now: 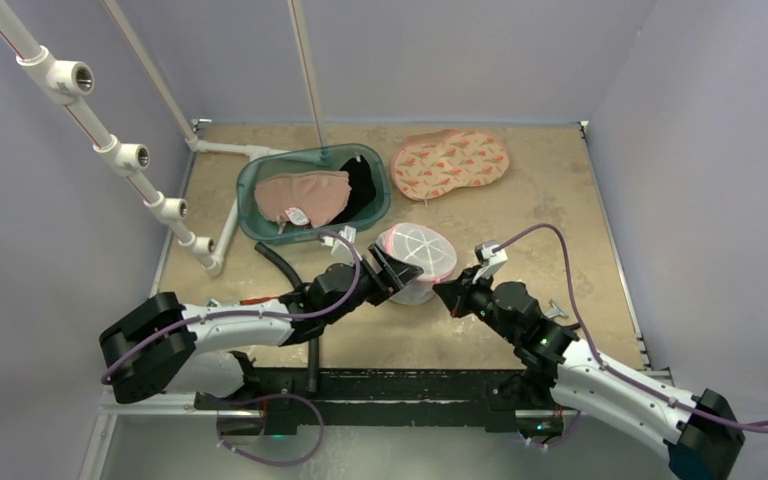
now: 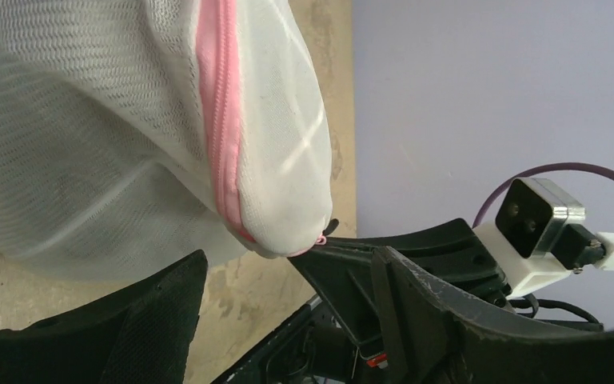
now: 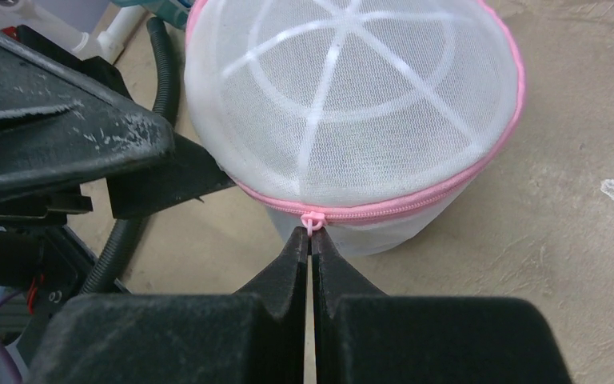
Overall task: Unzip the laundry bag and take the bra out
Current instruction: Unzip the laundry bag at the center of the board.
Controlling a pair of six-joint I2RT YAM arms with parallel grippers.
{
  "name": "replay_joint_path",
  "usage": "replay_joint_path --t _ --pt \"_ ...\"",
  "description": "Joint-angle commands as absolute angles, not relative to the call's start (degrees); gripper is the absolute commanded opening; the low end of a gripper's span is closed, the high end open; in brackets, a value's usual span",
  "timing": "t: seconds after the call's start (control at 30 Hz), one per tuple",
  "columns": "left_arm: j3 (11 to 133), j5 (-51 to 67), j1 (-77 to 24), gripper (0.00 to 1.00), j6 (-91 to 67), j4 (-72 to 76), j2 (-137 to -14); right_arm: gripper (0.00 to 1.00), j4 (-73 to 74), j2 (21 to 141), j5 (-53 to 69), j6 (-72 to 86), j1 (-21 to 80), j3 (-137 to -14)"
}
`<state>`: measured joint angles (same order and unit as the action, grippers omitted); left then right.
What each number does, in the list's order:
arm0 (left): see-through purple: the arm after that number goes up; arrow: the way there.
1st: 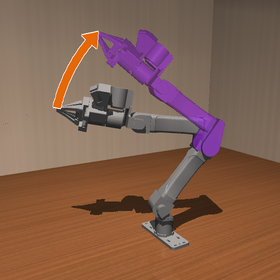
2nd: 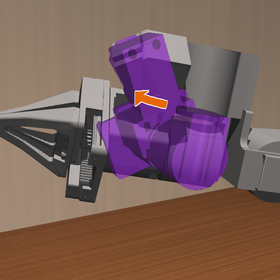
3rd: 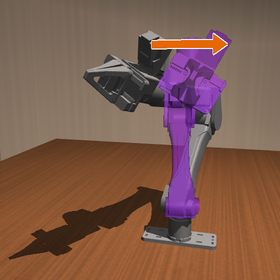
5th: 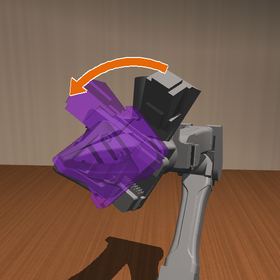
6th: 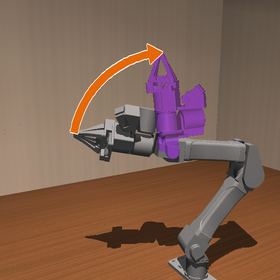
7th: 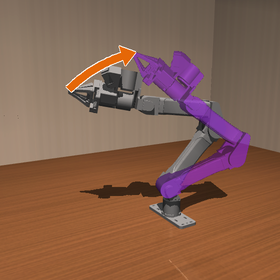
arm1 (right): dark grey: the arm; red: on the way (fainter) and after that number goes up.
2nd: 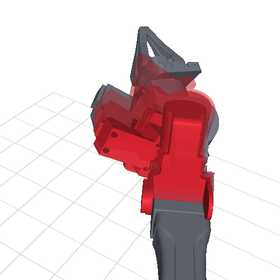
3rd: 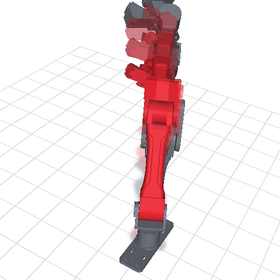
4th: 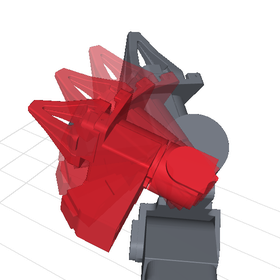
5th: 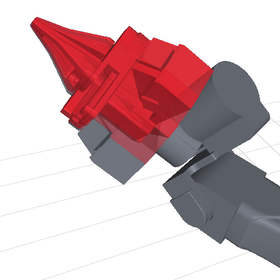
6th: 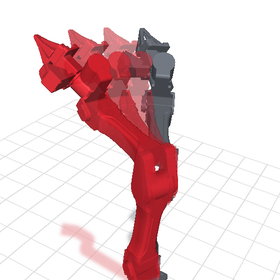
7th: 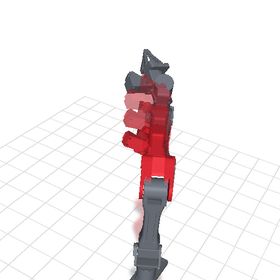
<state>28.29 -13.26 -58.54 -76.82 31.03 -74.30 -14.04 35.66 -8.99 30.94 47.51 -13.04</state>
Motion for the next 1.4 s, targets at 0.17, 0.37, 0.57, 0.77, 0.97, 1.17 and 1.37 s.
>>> replay_joint_path --t 0.17,0.37,0.57,0.77,0.97,1.17,1.37 --pt "29.8 -17.8 -61.9 0.73 -82.6 25.4 -71.5 0.00 -17.7 36.9 -7.5 29.5 47.6 -15.9" --pt "32.3 -20.7 -61.9 0.69 -81.3 25.9 -74.6 0.00 -19.2 38.1 -6.5 29.7 47.9 -16.0" --pt "33.8 -19.2 -59.6 0.59 -81.0 29.2 -79.9 0.00 -18.5 37.6 -5.5 29.0 48.2 -16.3" --pt "34.6 -19.2 -58.7 0.45 -80.4 29.3 -81.5 0.00 -17.4 35.7 -4.0 28.2 48.5 -16.3" --pt "33.5 -20.1 -57.8 0.22 -78.8 28.6 -77.9 0.00 -15.8 34.5 -4.1 27.7 48.6 -16.6" --pt "33.1 -19.8 -56.5 0.00 -75.0 25.2 -72.3 0.00 -13.9 33.8 -6.4 27.5 48.6 -17.5" --pt "33.6 -13.8 -52.7 0.00 -69.7 21.8 -68.5 0.00 -13.0 33.5 -11.1 28.6 48.6 -18.0"
